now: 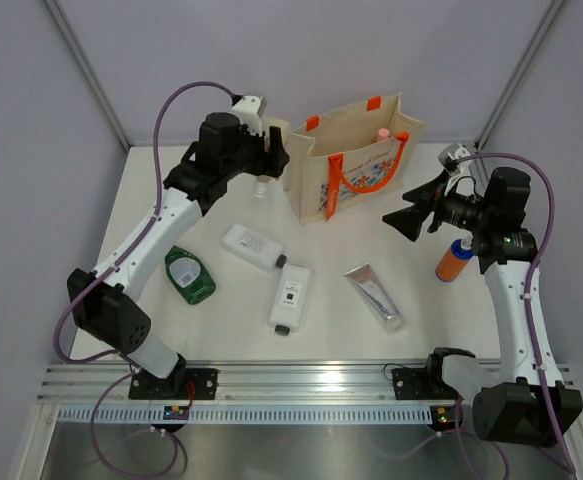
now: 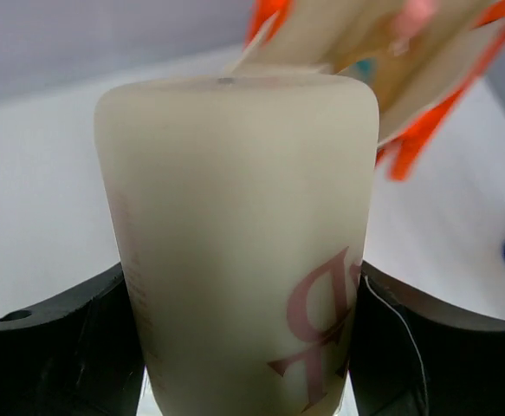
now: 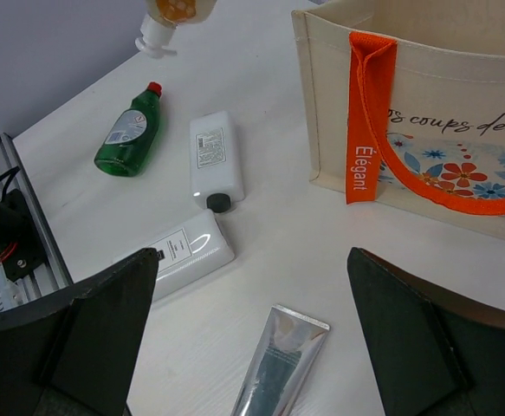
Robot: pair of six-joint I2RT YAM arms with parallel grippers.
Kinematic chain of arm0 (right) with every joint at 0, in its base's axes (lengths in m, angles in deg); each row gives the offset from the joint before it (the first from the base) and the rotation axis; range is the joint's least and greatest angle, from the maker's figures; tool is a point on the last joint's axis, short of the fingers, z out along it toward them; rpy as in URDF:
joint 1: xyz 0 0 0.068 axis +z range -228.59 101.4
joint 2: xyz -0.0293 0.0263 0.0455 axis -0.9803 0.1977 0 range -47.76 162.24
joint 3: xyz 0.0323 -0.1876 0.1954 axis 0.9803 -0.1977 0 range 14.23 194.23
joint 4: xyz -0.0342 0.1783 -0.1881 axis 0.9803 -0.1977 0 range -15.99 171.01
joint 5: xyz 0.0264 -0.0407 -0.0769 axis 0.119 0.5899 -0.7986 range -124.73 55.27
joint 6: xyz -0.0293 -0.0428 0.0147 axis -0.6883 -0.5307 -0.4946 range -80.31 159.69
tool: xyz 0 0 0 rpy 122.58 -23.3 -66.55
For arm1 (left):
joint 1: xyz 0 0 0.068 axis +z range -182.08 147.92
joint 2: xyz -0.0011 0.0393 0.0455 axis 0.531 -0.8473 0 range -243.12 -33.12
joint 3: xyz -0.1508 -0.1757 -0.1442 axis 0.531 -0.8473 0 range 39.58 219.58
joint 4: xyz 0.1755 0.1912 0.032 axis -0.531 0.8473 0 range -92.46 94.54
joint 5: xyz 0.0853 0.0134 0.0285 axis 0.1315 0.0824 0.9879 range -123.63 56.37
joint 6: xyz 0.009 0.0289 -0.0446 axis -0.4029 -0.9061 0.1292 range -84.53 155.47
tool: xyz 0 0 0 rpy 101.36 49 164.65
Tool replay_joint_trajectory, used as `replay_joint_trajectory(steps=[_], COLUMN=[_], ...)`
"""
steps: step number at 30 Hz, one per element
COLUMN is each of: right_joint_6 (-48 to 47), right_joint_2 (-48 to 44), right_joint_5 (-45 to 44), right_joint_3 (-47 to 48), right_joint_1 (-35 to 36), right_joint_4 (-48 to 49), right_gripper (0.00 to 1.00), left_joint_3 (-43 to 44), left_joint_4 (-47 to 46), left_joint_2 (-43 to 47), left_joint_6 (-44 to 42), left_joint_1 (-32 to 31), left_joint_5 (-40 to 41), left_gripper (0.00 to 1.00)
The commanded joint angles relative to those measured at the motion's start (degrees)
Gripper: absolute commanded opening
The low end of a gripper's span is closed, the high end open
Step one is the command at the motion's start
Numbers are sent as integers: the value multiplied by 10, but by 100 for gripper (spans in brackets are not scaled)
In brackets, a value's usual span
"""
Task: Place the personal care products into the canvas bag
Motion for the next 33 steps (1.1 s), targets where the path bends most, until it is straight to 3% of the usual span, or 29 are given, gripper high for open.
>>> replay_joint_trajectory(steps=[1, 5, 10, 13, 16, 19, 29, 33], right_joint_6=[10, 16, 34, 42, 47, 49, 51, 51], right_joint_2=[-18, -22, -34, -38, -39, -41, -31, -29], right_joint_5=[19, 19, 26, 29, 32, 35, 41, 38], right_joint_3=[-2, -2, -11, -12, -12, -13, -12, -12], right_joint_1=[-11, -18, -43, -61, -72, -81, -87, -88], right_joint_4=[29, 32, 52, 56, 60, 61, 60, 60], right_gripper=[99, 100, 100, 99, 100, 99, 99, 99], left_joint_3=[79, 159, 361, 374, 430, 439, 338, 316], left_joint_4=[-165, -251, -316, -432, -464, -509, -446, -414], left_joint_2=[34, -43, -199, -259, -325, -367, -366, -367], left_joint_6=[-114, -144, -158, -159, -157, -144, -186, -229], left_joint_1=[-39, -62, -74, -76, -76, -76, -81, -81], left_joint_5=[-40, -62, -113, -133, -145, -158, -159, -154], left_gripper=[0, 0, 0, 0, 0, 0, 1, 9])
